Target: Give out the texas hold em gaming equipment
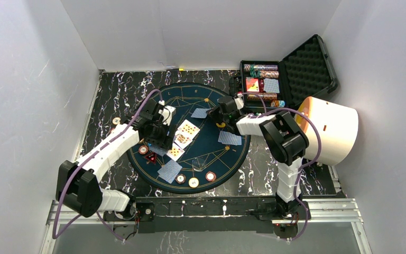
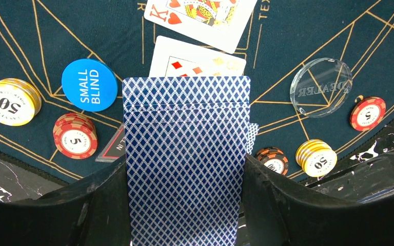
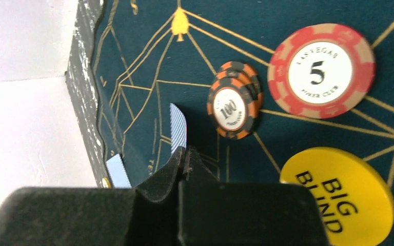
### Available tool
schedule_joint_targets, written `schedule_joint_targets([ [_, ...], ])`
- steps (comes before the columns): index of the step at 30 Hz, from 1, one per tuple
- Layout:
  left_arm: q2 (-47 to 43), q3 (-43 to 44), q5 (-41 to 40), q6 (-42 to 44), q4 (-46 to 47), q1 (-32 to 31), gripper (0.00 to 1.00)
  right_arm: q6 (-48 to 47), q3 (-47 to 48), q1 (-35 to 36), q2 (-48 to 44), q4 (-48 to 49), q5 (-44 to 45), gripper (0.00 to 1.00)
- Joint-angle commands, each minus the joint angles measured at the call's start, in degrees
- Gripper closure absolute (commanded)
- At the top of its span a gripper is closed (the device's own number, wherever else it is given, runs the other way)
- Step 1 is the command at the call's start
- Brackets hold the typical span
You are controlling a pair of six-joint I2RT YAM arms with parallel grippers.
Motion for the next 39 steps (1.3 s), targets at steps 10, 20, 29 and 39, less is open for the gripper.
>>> schedule_joint_targets([
  [10, -4.8, 2.6, 0.7, 0.1, -2.5, 0.1, 1.00, 0.0, -0.1, 4.1, 1.9, 9.0, 1.4, 1.00],
  [20, -5.0, 2.7, 1.0, -0.1, -2.7, 0.1, 1.00, -0.4, -1.2, 4.9, 2.1, 9.9, 3.2, 1.00],
  [29, -4.5, 2.7, 1.4, 0.0, -2.4, 0.2, 1.00, -1.9, -2.2, 5.0, -0.1, 7.5, 0.4, 0.77],
  [39, -2.5, 4.4, 2.3, 2.5, -2.7, 0.1, 1.00, -18.1, -5.9, 1.1, -16.3, -10.8, -10.1, 0.41],
])
